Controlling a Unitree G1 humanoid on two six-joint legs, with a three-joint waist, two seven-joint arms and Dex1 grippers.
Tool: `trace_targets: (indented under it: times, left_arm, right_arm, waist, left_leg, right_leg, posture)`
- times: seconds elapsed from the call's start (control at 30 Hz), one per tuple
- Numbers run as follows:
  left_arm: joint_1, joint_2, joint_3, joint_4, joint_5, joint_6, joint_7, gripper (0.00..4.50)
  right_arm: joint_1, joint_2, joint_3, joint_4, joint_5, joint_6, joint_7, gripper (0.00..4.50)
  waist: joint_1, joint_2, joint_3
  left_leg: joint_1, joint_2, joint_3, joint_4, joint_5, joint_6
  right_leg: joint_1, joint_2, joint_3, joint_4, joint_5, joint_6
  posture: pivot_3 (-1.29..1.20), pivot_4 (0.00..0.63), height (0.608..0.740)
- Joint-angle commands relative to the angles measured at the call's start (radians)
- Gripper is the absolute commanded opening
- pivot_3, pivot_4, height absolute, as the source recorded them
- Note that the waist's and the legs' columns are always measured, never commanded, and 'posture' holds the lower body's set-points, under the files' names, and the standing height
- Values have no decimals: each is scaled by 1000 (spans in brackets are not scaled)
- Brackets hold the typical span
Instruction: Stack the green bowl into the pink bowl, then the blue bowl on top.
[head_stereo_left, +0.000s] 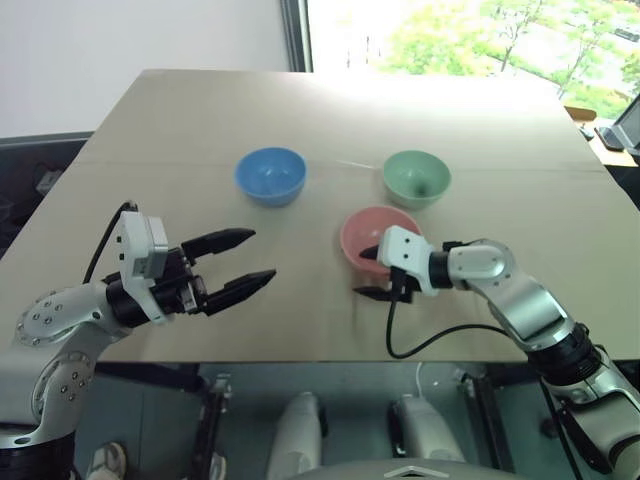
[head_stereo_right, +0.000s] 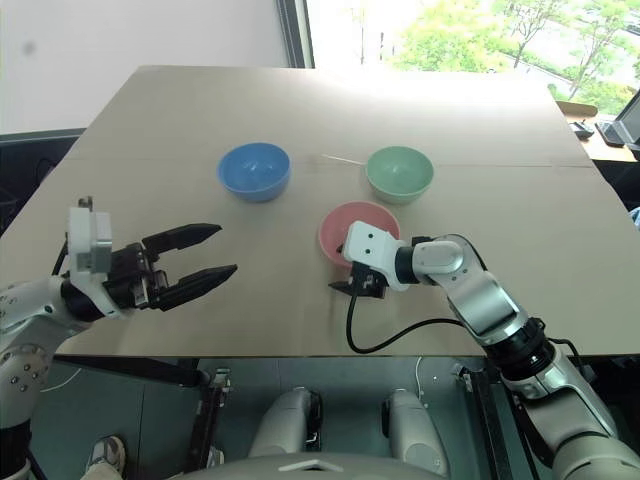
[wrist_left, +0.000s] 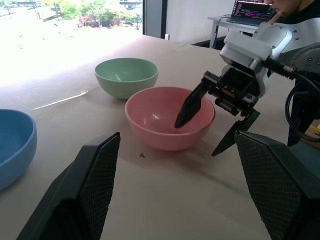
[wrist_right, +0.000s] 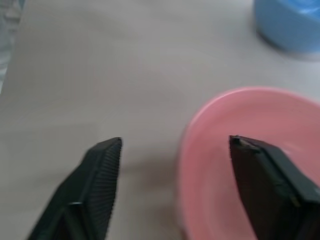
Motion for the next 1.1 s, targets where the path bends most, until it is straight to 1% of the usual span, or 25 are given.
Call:
trace_targets:
  times: [0.03,0.1,0.17,0.23,0.3,0.37,0.43,0.53,0.67,0.77,0.87,0.9,0.93,1.0,1.1]
  left_arm:
    - [0,-8,32,-24,-22,-16,9,3885]
    - [-3,-14,30,-26,-23,-16,16,3885]
    - [-10,-20,23,-27,-20,-18,26,3885]
    - [-18,-25,16,-27,-15,-21,34,3885]
    - [-26,-28,10,-25,-7,-25,38,3885]
    - [-33,-28,9,-26,-8,-23,42,3885]
    - [-34,-26,11,-33,-13,-19,47,3885]
    - [-31,-22,22,-42,-22,-12,53,3885]
    - [-6,-15,49,-70,-34,-4,60,3885]
    - [13,-13,64,-86,-43,0,64,3885]
    - [32,-12,79,-101,-55,5,71,3885]
    - [37,-12,83,-105,-58,5,73,3885]
    - [40,-11,85,-107,-59,5,76,3885]
    - [47,-12,89,-111,-61,5,79,3885]
    - [51,-15,86,-115,-60,4,84,3885]
  right_arm:
    - [-42,-14,-159,-92,122,17,20,4474]
    - [-62,-91,-199,-83,139,-8,86,4474]
    - [-106,-145,-207,2,73,-123,85,4474]
    - [-164,-176,-193,151,7,-239,88,4474]
    - [-237,-205,-143,359,-125,-424,48,4474]
    - [-312,-202,-101,570,-219,-585,14,4474]
    - [-377,-181,-72,751,-277,-713,-10,4474]
    - [-445,-138,-39,955,-332,-853,-26,4474]
    - [-504,-72,-17,1149,-372,-976,-41,4474]
    - [-538,-42,-18,1242,-391,-1025,-55,4474]
    - [-563,-24,-22,1313,-408,-1051,-68,3744]
    - [-570,-20,-22,1329,-411,-1060,-66,3194]
    - [-575,-18,-23,1341,-414,-1068,-64,2898]
    - [-585,-13,-24,1362,-418,-1082,-61,1959]
    - [-592,-9,-28,1370,-411,-1103,-40,890]
  waist:
    - [0,0,0]
    - [1,0,0]
    - [1,0,0]
    - [-4,0,0]
    - [-8,0,0]
    - [-9,0,0]
    - [-11,0,0]
    - [-20,0,1]
    - [-30,0,1]
    - [-31,0,2]
    - [-31,0,2]
    - [-31,0,2]
    - [-31,0,2]
    - [-30,0,2]
    - [-30,0,2]
  left_leg:
    - [0,0,0,0,0,0]
    - [0,0,0,0,0,0]
    - [0,0,0,0,0,0]
    - [0,0,0,0,0,0]
    - [1,0,1,0,0,0]
    - [2,0,2,0,0,0]
    - [2,0,3,0,0,0]
    - [0,0,4,-1,0,0]
    - [-2,0,5,-3,0,0]
    - [-2,0,6,-4,0,0]
    - [-2,0,6,-4,0,0]
    - [-2,0,6,-3,0,0]
    - [-2,0,6,-3,0,0]
    - [-2,0,6,-3,0,0]
    - [-2,0,6,-3,0,0]
  right_leg:
    - [0,0,0,0,0,0]
    - [0,0,0,0,0,0]
    - [0,-1,0,-1,0,0]
    - [0,-1,0,-1,0,0]
    - [0,0,0,0,0,0]
    - [0,0,1,0,0,-1]
    - [0,0,2,0,0,-1]
    - [-3,0,4,0,0,0]
    - [-5,0,5,-1,0,0]
    - [-6,0,5,-1,0,0]
    - [-7,0,5,1,1,0]
    - [-6,0,5,1,1,0]
    - [-6,0,5,1,1,0]
    - [-6,0,5,1,1,0]
    - [-7,0,5,1,1,0]
  posture:
    - [0,150,740]
    - [0,150,740]
    - [0,150,740]
    - [0,150,740]
    - [0,150,740]
    - [0,150,740]
    - [0,150,740]
    - [0,150,740]
    - [0,150,740]
    - [0,150,740]
    - [0,150,740]
    - [0,150,740]
    - [0,150,740]
    - [0,150,740]
    - [0,150,740]
